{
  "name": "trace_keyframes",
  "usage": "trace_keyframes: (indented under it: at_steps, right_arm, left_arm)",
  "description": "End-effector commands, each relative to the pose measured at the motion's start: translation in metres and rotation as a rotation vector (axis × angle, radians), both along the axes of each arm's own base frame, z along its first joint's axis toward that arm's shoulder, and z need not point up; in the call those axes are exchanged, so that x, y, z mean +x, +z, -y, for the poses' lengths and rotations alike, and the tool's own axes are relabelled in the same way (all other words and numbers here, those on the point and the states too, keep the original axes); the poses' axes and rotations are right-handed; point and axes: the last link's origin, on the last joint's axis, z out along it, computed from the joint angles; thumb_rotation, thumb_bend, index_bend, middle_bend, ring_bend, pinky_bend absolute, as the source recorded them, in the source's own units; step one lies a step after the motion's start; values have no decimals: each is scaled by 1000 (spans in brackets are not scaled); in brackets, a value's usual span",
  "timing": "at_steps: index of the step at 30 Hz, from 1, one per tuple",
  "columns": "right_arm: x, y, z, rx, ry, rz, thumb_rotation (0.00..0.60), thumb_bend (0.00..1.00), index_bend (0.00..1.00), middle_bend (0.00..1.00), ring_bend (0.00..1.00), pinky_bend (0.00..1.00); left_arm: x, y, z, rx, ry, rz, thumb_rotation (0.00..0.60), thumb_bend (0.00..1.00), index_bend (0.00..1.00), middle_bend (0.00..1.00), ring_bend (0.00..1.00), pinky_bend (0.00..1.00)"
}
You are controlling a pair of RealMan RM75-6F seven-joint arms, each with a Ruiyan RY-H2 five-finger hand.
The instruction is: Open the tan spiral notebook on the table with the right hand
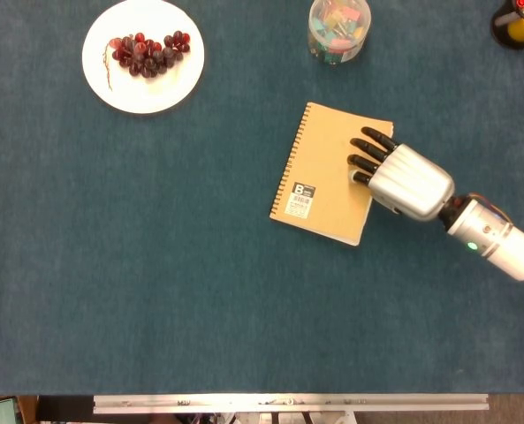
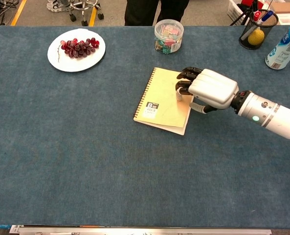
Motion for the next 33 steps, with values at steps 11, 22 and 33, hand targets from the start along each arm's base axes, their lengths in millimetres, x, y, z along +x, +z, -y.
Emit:
trace_keyframes:
  at_steps: [11, 22, 33]
  right_arm:
    - [16, -10, 7, -29, -27, 118, 600, 441, 673, 404, 233, 147]
    - [15, -6, 10, -35, -14, 141, 600, 443, 815, 485, 288, 164]
    - [-24, 55, -20, -58, -1, 133, 600, 441, 847, 510, 303, 164]
  left_arm:
    - [1, 1, 0, 2, -3, 5, 600, 408, 135, 106, 97, 139]
    - [2, 2, 0, 3, -10, 9, 600, 408, 135, 106, 97, 139]
    - [9, -1, -2, -5, -36, 15, 600, 408, 136, 106, 97, 139]
